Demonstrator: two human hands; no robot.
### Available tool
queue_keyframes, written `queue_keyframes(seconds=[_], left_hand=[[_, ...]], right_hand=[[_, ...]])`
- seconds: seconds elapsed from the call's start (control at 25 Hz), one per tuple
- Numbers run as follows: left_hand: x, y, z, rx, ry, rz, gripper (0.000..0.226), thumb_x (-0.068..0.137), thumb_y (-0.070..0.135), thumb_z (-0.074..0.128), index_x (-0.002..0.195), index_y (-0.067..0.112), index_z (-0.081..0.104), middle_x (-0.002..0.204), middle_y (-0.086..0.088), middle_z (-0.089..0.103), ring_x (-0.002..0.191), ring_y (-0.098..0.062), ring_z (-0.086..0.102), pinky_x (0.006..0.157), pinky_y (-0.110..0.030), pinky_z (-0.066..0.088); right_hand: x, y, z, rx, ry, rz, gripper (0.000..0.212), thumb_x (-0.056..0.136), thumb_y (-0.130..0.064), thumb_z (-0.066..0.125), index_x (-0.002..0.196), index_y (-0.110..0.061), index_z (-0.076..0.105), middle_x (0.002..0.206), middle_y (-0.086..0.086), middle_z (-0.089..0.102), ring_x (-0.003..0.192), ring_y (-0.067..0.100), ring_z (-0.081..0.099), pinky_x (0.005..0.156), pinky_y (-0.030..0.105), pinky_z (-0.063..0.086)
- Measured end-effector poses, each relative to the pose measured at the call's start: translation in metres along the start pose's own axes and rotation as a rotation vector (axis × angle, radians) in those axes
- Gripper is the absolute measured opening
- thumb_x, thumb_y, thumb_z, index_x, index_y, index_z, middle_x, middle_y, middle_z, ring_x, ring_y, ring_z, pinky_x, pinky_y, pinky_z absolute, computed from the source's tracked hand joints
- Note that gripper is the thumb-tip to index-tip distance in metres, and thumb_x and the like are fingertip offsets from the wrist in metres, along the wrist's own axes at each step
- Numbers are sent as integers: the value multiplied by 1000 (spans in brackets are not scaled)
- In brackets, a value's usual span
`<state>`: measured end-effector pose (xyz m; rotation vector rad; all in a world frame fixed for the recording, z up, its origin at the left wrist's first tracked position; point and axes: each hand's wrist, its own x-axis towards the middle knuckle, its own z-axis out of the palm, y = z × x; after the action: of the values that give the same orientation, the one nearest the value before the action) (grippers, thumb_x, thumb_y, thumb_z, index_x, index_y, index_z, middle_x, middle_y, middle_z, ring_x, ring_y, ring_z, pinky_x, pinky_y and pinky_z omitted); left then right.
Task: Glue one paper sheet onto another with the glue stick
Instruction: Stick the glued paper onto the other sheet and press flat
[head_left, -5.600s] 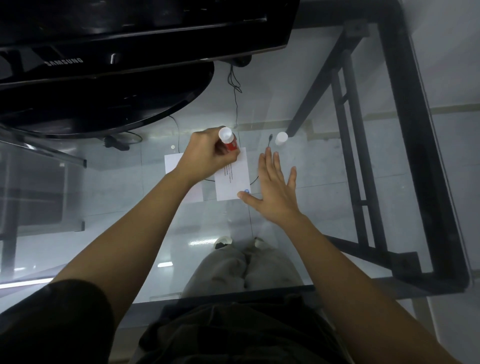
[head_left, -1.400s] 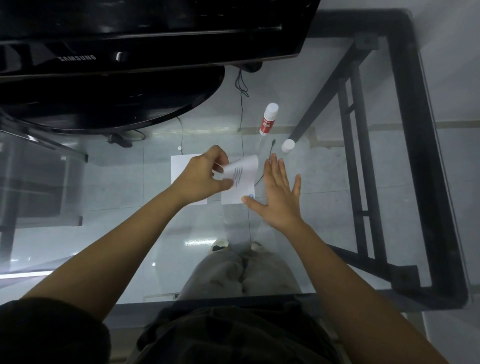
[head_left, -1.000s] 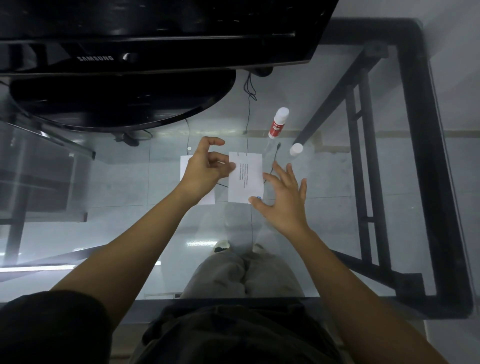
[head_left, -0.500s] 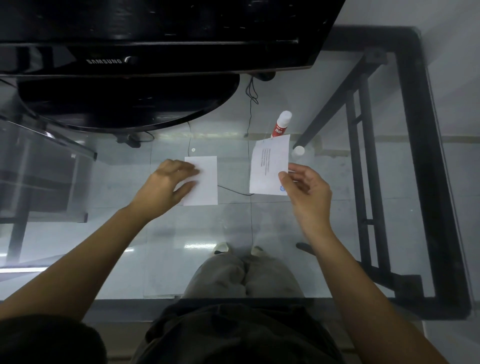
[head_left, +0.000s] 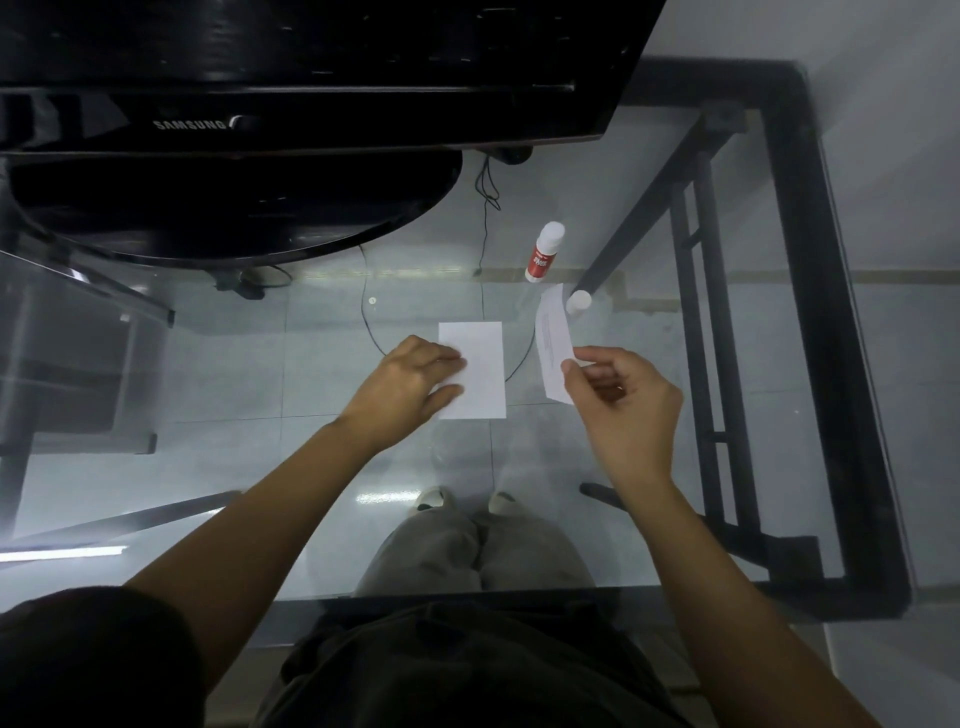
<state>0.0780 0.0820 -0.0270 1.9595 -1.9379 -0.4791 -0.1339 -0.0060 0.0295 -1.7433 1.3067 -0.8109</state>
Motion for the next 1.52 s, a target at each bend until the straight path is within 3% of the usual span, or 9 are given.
queue_keyframes(seconds=[0.2,0.4,0.6,0.72,0.84,0.92,1.12,1.32,1.52], left_hand=[[5,16,-3,-108,66,-135,33,87,19,64,115,2,64,115,-17,65,104,-32,58,91,-37,46],[20,35,-38,-946,122,-607,27,87,40,58,92,17,71,83,1,73,80,-14,68,72,-23,55],[27,43,-44,-988,121,-608,14,82,27,69,76,15,69,68,-2,70,67,-9,66,64,-18,53],[27,35,-43,-968,134,-647,13,84,20,67,73,13,68,64,-2,67,63,-8,63,66,-18,52],[25,24,-46,-949,36,-637,13,85,19,66,81,8,69,75,-11,70,71,-13,65,72,-21,54],[24,20,-48,-956,-17,-615,15,86,20,65,85,5,68,84,-17,70,78,-18,66,79,-24,55],[18,19,-37,-970,-2,-696,20,89,19,61,69,20,62,55,15,60,59,-1,57,70,-20,50],[13,21,-12,-964,170,-957,7,85,16,66,86,10,63,79,-3,65,71,-16,63,64,-21,52],[25,18,-5,-835,289,-975,11,81,18,71,76,17,62,72,2,65,67,-13,65,66,-23,57]], right_hand=[[-7,4,1,-163,14,-213,15,77,-7,71,92,-9,71,76,2,69,64,2,62,66,7,48],[-16,0,15,-412,-51,-511,12,75,-6,72,88,-3,72,71,11,70,59,20,65,59,21,54],[-19,-11,35,-441,-123,-565,16,77,-12,72,91,-4,71,73,11,69,60,21,64,56,28,57],[-20,-18,34,-228,-157,-415,28,80,-26,69,100,-7,68,88,9,70,74,14,64,68,22,54],[-1,-20,32,-62,-18,-26,27,86,-34,60,109,-20,58,100,-7,59,79,0,56,67,4,42],[14,-15,34,-16,-99,179,25,88,-35,58,110,-23,58,99,-14,56,79,-8,55,64,-1,40],[20,-2,46,43,-203,260,4,83,-25,66,85,-26,64,77,-19,62,70,-9,59,67,3,44],[23,8,62,35,-266,377,6,80,-31,68,76,-28,64,72,-16,65,72,6,65,73,22,52],[40,8,73,-55,-222,366,8,80,-32,68,75,-27,64,66,-21,60,61,-2,60,59,5,40]])
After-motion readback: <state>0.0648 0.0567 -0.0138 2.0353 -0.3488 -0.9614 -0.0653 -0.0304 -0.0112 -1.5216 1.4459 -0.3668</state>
